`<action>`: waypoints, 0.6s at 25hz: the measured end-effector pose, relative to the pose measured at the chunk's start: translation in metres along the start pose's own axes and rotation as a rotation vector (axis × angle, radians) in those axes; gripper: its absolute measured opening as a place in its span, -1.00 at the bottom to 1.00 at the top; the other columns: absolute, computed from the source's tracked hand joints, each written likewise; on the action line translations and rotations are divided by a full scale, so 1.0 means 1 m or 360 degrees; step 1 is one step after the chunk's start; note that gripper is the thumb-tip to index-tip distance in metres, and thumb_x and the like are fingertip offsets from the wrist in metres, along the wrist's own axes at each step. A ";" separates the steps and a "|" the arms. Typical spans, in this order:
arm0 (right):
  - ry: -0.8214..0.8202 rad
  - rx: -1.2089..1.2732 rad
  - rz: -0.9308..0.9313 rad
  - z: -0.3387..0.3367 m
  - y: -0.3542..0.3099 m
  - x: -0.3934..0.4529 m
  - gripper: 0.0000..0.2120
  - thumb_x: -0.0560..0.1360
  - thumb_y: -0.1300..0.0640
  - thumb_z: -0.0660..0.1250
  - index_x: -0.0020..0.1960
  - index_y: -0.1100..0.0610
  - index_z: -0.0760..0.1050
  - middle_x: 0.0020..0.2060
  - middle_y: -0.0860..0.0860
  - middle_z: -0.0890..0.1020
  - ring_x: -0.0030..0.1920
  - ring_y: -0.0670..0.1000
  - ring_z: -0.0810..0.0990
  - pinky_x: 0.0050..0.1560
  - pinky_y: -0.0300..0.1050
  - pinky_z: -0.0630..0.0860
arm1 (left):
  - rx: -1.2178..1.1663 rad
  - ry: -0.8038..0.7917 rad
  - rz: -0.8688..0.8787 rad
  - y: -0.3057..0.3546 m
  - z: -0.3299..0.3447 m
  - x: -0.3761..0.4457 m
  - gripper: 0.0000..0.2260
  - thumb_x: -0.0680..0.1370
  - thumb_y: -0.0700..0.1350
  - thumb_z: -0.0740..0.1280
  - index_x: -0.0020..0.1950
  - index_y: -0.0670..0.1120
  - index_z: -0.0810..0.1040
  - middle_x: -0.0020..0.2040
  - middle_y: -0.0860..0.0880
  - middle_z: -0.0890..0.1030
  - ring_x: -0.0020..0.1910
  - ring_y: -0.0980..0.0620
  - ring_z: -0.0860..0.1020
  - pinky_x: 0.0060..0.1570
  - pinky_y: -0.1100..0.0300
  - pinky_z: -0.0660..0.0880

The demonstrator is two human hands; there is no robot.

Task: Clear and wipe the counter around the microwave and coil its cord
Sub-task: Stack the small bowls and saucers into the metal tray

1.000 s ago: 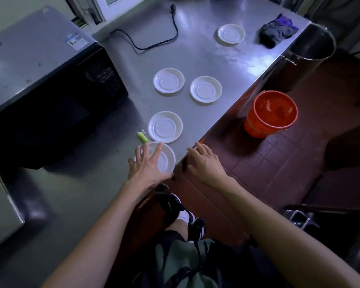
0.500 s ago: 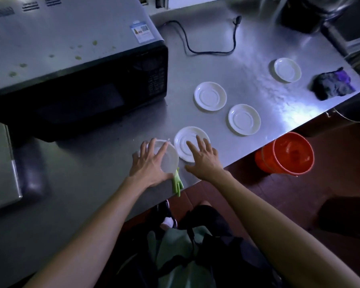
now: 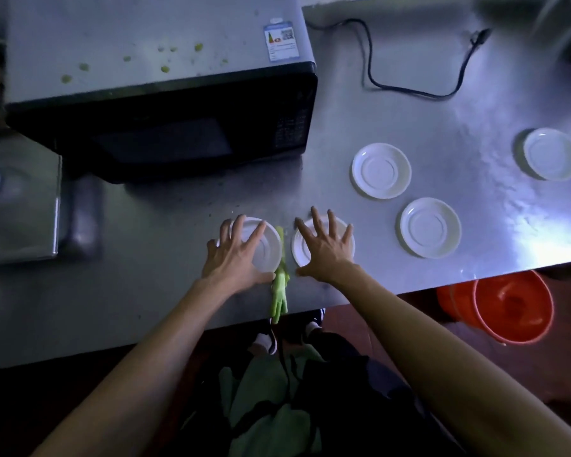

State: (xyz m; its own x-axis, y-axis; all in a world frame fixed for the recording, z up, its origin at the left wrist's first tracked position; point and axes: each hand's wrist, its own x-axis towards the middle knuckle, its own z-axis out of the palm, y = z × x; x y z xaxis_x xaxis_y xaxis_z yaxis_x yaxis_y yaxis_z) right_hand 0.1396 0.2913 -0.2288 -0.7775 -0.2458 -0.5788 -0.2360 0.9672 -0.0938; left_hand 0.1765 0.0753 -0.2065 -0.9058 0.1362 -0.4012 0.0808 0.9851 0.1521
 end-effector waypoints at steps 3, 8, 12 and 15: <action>-0.0004 -0.0065 -0.0122 0.003 0.014 0.001 0.16 0.29 -0.46 0.39 0.57 -0.18 -0.29 0.57 0.01 -0.35 0.56 0.26 -0.35 0.40 0.57 -0.10 | -0.0057 0.0011 -0.0165 0.013 0.001 -0.007 0.03 0.22 0.51 0.34 0.56 0.16 0.00 0.52 -0.06 -0.01 0.48 -0.18 0.05 0.25 -0.28 0.33; 0.0046 -0.0085 -0.0323 0.000 0.032 0.003 0.11 0.26 -0.40 0.44 0.58 -0.18 -0.15 0.60 0.03 -0.19 0.57 0.27 -0.24 0.39 0.51 0.07 | -0.0154 -0.0021 -0.0359 0.036 0.005 -0.016 0.01 0.23 0.46 0.33 0.56 0.19 -0.03 0.53 -0.05 -0.03 0.49 -0.19 0.02 0.29 -0.27 0.30; 0.0125 -0.0037 -0.0452 -0.012 0.037 0.003 0.07 0.24 -0.38 0.47 0.56 -0.17 -0.03 0.58 0.03 -0.04 0.56 0.27 -0.11 0.36 0.43 0.18 | -0.0193 -0.0004 -0.0494 0.048 0.009 -0.025 -0.04 0.24 0.45 0.31 0.54 0.21 0.00 0.51 -0.02 -0.04 0.47 -0.18 0.02 0.27 -0.27 0.31; 0.0229 -0.0020 -0.0522 -0.027 0.026 0.006 0.05 0.23 -0.39 0.45 0.54 -0.18 -0.02 0.57 0.04 0.00 0.54 0.27 -0.06 0.33 0.43 0.20 | -0.0237 0.0042 -0.0568 0.042 0.007 -0.038 -0.05 0.21 0.46 0.27 0.52 0.23 0.01 0.51 -0.01 -0.04 0.46 -0.18 0.02 0.25 -0.26 0.31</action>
State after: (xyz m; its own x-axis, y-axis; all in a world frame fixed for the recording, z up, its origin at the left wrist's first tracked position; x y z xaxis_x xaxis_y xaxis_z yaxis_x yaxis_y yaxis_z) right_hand 0.1127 0.3133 -0.2131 -0.7332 -0.5504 -0.3993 -0.4932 0.8347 -0.2449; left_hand 0.2176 0.1123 -0.1914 -0.8766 -0.2171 -0.4294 -0.3011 0.9436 0.1376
